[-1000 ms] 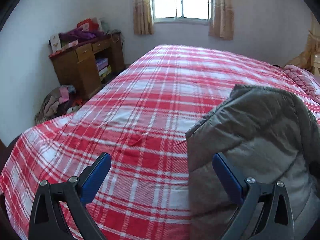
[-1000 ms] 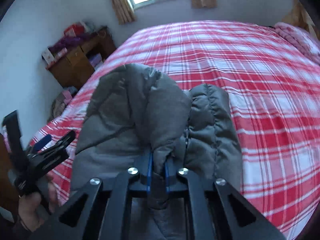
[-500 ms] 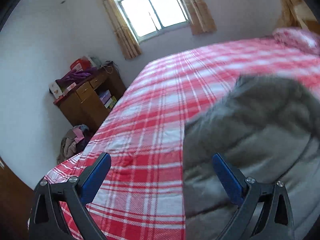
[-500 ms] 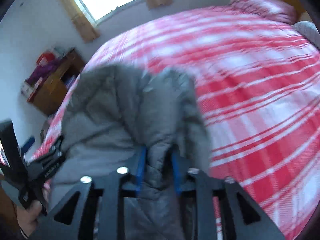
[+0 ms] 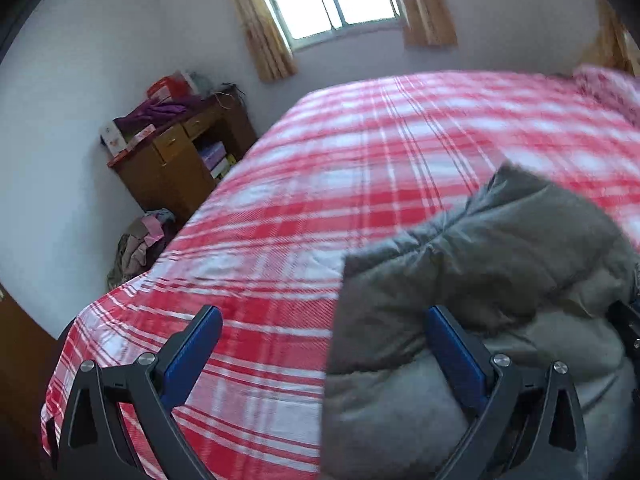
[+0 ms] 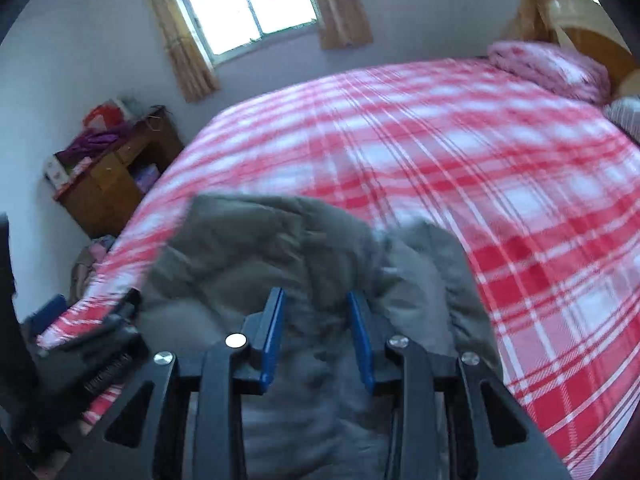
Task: Fold large clothes
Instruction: 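Grasp the folded jacket bundle with the right gripper and lift it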
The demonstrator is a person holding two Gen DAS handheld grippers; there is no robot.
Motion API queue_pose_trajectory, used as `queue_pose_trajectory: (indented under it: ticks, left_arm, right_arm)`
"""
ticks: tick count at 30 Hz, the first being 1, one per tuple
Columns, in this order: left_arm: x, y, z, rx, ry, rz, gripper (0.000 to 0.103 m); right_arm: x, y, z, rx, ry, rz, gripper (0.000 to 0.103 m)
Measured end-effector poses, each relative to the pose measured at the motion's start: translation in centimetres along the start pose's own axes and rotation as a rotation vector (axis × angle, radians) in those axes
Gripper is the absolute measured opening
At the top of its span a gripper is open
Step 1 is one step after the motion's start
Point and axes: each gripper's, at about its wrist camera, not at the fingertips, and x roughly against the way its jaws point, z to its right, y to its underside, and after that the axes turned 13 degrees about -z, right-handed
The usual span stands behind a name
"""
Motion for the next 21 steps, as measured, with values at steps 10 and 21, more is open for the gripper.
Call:
queue_pose_trajectory:
  ticks: [10,21]
  left_arm:
    - [-2.4,1.7,1.9,0.03,-0.025,0.035,0.102]
    - [-4.4,1.9,1.5,0.048,0.01,-0.01,0.102]
  right_arm:
    - [-1.7,2.3,2.0,0.021,-0.008,0.052,0.029]
    - [-3.7,2.8,1.6,0.046,0.012,0.02,0.029]
